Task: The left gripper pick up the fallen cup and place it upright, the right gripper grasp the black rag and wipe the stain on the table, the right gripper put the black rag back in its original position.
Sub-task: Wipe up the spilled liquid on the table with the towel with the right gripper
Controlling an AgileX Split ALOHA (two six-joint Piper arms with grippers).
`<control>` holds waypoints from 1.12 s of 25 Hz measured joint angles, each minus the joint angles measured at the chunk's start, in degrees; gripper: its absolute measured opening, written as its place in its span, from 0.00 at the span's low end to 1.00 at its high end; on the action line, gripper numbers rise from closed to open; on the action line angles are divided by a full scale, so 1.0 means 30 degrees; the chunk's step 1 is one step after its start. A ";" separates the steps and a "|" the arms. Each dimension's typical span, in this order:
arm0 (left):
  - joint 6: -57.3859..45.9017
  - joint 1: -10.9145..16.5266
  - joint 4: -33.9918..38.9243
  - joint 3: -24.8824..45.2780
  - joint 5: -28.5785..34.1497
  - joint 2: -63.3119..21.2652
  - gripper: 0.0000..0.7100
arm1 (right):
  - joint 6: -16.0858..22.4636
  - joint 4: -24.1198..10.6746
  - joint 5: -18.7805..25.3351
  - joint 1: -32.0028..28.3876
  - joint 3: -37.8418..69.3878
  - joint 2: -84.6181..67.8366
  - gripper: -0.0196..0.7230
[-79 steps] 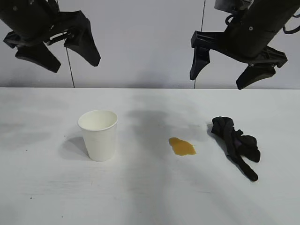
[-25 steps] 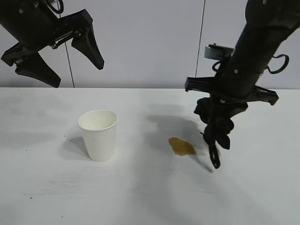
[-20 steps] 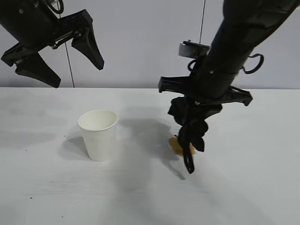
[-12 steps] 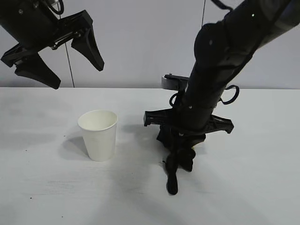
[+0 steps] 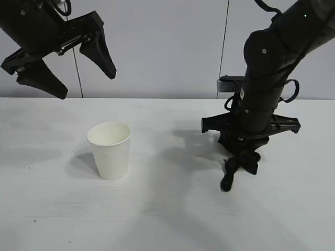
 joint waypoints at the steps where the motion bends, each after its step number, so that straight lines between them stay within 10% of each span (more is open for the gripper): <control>1: 0.0000 0.0000 0.0000 0.0000 0.0000 0.0000 0.98 | -0.0285 0.0481 0.0094 0.0283 0.0022 -0.0056 0.16; 10: 0.0000 0.0000 0.0000 0.0000 0.0000 0.0000 0.98 | -0.0567 0.2134 -0.0151 0.3966 0.0058 0.0079 0.16; 23: 0.0000 -0.0015 0.0000 0.0000 0.0137 0.0000 0.98 | -0.0544 0.1233 -0.0587 -0.0795 -0.0071 0.0387 0.16; 28: 0.0000 -0.0015 0.0000 0.0000 0.0012 0.0000 0.98 | -0.2732 0.3288 0.0322 -0.1302 -0.0035 -0.0064 0.18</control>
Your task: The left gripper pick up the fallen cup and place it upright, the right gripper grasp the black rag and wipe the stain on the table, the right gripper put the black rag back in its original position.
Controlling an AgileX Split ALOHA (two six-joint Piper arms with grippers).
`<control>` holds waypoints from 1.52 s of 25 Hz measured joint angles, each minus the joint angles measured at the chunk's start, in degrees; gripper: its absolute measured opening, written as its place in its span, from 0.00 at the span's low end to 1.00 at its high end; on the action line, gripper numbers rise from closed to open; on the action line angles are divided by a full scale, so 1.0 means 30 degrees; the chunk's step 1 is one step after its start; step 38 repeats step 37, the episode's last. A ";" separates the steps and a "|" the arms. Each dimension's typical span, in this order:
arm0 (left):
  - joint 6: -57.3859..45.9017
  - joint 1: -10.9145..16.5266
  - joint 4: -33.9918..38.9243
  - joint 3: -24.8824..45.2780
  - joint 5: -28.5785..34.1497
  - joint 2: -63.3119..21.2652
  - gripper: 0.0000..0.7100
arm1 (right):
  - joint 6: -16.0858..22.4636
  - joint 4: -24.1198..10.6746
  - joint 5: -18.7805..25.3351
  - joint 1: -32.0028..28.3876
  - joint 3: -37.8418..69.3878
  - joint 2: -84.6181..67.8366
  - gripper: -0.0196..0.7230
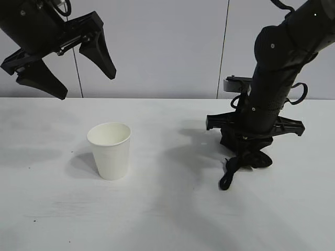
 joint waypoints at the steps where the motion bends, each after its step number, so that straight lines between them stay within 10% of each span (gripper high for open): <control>1: 0.0000 0.0000 0.0000 0.0000 -0.0014 0.0000 0.98 | -0.0172 0.0502 0.0258 0.0000 0.0099 -0.0195 0.22; 5: 0.0000 0.0000 0.0000 0.0000 -0.0014 0.0000 0.98 | -0.0803 0.1600 0.0946 0.0000 0.0216 -0.1779 0.75; 8: 0.0000 0.0000 0.0000 0.0000 -0.0014 0.0000 0.98 | -0.1567 0.2386 0.1672 -0.0070 0.0216 -0.3199 0.91; 16: 0.0000 0.0000 0.0000 0.0000 -0.0014 0.0000 0.98 | -0.4274 0.5802 0.2736 -0.1482 0.0216 -0.5525 0.96; 38: 0.0000 0.0000 0.0000 0.0000 -0.0014 0.0000 0.98 | -0.4661 0.6090 0.2775 -0.2234 0.0216 -0.5793 0.96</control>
